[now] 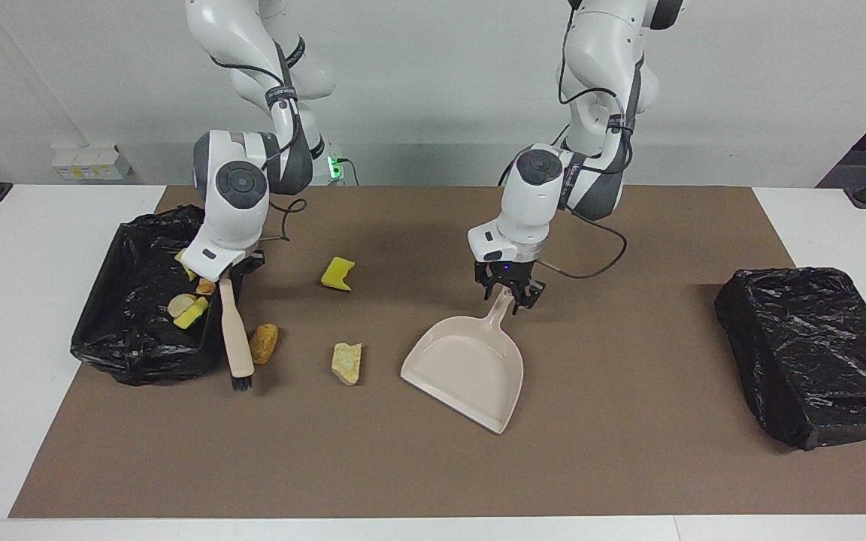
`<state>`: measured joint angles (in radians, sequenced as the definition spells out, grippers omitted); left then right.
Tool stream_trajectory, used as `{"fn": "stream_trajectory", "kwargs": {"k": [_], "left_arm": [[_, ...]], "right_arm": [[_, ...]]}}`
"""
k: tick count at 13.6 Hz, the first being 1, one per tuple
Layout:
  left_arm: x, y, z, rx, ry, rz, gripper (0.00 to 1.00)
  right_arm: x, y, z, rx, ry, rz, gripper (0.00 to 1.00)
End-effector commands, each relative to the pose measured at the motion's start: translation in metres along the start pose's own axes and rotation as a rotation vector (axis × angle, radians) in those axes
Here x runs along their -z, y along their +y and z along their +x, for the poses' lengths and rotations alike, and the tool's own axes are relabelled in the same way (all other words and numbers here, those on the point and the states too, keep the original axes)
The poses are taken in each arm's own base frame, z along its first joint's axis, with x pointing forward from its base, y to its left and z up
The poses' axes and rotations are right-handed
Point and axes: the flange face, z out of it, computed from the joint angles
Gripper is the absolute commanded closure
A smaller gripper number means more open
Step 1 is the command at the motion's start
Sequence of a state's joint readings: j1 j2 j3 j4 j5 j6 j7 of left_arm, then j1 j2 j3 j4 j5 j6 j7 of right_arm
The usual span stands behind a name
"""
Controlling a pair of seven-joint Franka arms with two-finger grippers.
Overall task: Sweep and dump trash in bin
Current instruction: 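Sweep the debris with the right gripper's brush toward the dustpan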
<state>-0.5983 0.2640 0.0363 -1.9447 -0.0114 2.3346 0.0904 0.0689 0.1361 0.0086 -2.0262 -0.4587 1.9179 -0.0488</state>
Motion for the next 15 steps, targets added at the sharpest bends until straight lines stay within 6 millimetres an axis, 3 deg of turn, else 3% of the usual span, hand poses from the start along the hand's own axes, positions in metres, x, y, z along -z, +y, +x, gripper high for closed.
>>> {"fn": "stream_trajectory", "kwargs": {"k": [1,3,4,6,7,8,9,11,13,15], "left_arm": [[-0.001,0.002,-0.005,-0.012,-0.010,0.010,0.36],[-0.003,0.002,-0.007,-0.015,-0.018,0.009,0.54],[-0.003,0.002,-0.008,-0.015,-0.021,0.009,0.75],[-0.004,0.004,-0.014,-0.025,-0.053,0.005,0.93],[-0.003,0.003,-0.015,-0.050,-0.059,0.004,1.00],[0.001,-0.003,-0.012,-0.085,-0.050,0.005,1.00],[0.005,-0.007,-0.011,-0.189,-0.044,0.008,1.00],[0.025,-0.034,-0.017,-0.393,-0.051,0.006,1.00],[0.029,-0.045,-0.023,-0.530,-0.086,0.015,1.00],[0.028,-0.053,-0.026,-0.753,-0.129,0.046,1.00]], "right_arm": [[-0.007,-0.011,0.007,0.002,-0.020,0.032,1.00],[-0.002,-0.034,0.010,-0.018,-0.012,0.166,1.00],[0.013,-0.062,0.013,0.004,-0.013,0.216,1.00],[0.030,-0.090,0.016,-0.005,-0.015,0.310,1.00],[0.039,-0.100,0.018,-0.002,-0.003,0.334,1.00],[0.049,-0.103,0.018,0.003,0.000,0.332,1.00],[0.064,-0.094,0.017,-0.020,0.010,0.332,1.00],[0.087,-0.068,0.018,-0.059,0.031,0.298,1.00],[0.087,-0.054,0.017,-0.018,0.037,0.151,1.00],[0.074,-0.031,0.015,0.075,0.038,0.139,1.00]]}}
